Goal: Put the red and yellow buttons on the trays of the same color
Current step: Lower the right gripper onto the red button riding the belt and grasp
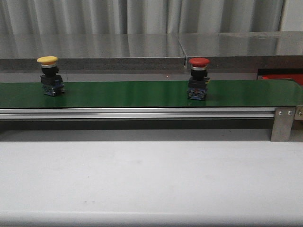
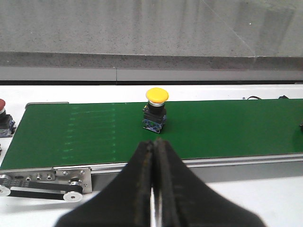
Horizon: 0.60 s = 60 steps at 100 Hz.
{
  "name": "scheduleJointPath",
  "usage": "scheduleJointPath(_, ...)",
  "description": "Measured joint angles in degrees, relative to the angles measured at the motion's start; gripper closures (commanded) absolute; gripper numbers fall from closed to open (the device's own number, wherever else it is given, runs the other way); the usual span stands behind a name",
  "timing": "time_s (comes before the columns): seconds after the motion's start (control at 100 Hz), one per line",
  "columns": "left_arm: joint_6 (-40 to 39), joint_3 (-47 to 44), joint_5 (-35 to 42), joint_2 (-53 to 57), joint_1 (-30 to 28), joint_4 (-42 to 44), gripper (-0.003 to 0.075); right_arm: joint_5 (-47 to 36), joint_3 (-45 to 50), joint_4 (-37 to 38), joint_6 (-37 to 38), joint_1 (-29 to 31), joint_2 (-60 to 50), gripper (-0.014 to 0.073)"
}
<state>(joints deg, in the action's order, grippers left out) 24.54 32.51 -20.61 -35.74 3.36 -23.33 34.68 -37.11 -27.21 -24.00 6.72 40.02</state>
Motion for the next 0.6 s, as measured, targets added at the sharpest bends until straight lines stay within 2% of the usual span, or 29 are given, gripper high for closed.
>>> scheduleJointPath(0.38,0.0,0.0,0.1,0.0,0.0,0.0,0.0739,-0.3,-12.9,-0.3,-3.3,-8.0,29.0,0.0062)
scheduleJointPath(0.6,0.0,0.0,0.1,0.0,0.0,0.0,0.0739,-1.5,-21.6,-0.4,-3.8,-11.3,41.9,0.0062)
